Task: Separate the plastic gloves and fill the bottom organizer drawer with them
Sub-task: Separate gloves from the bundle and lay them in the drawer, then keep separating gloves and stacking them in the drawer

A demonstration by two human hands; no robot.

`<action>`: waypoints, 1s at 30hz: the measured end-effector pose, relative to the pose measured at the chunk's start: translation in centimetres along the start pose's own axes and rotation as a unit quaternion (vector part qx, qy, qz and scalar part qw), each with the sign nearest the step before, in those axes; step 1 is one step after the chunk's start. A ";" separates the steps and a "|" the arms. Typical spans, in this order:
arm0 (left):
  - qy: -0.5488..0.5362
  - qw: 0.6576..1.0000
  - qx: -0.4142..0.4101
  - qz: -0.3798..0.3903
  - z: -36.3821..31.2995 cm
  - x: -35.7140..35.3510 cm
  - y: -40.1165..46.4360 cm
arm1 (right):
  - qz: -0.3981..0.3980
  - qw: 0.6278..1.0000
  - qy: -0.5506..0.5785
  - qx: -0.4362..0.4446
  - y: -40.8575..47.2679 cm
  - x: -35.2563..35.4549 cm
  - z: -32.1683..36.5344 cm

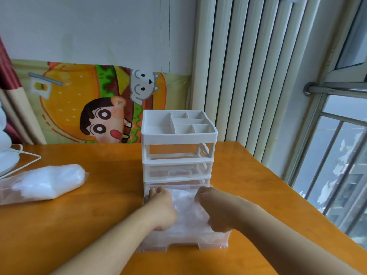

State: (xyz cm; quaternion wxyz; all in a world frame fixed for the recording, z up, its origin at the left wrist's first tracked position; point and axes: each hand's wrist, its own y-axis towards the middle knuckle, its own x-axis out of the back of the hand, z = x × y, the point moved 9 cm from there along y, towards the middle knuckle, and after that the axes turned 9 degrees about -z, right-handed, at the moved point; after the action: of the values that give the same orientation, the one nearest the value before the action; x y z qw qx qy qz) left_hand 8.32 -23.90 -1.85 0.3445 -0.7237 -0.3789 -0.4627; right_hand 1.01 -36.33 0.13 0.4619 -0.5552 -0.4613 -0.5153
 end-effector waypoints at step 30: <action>-0.368 0.909 -0.136 -0.140 3.6 9.3 -7.2 | -0.207 0.835 0.508 -0.046 -7.1 6.6 -5.5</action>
State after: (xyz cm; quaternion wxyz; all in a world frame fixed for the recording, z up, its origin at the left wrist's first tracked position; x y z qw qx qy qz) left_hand 6.16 -15.28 6.62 0.0107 -0.8217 -0.5099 -0.2544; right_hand -6.53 -40.53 7.22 0.4878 -0.1275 -0.2413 -0.8292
